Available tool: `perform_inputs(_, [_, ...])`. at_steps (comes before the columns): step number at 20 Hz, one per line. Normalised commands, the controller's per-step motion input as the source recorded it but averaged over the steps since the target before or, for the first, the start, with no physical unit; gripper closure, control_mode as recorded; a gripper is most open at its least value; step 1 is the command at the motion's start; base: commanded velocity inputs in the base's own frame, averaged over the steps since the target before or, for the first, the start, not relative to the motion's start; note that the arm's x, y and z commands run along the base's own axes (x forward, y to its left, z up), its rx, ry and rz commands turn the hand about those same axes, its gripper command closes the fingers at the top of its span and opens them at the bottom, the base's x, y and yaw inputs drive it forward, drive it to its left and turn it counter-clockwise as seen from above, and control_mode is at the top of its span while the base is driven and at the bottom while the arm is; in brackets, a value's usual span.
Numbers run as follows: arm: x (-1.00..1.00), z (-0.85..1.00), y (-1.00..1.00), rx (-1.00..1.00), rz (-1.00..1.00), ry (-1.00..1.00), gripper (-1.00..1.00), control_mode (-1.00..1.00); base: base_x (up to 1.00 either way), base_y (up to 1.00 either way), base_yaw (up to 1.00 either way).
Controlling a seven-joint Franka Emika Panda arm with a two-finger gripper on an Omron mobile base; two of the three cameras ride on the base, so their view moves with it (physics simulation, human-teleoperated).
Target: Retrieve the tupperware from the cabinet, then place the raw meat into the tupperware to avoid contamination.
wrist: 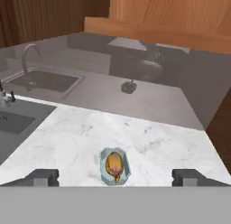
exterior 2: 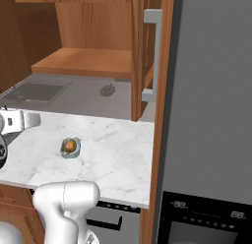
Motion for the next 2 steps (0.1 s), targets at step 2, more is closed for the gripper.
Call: perform_inputs(2, [-0.61,0.45,-0.21,0.09,0.00,-0.41,-1.00,-1.00,0.00,0.00,0.00])
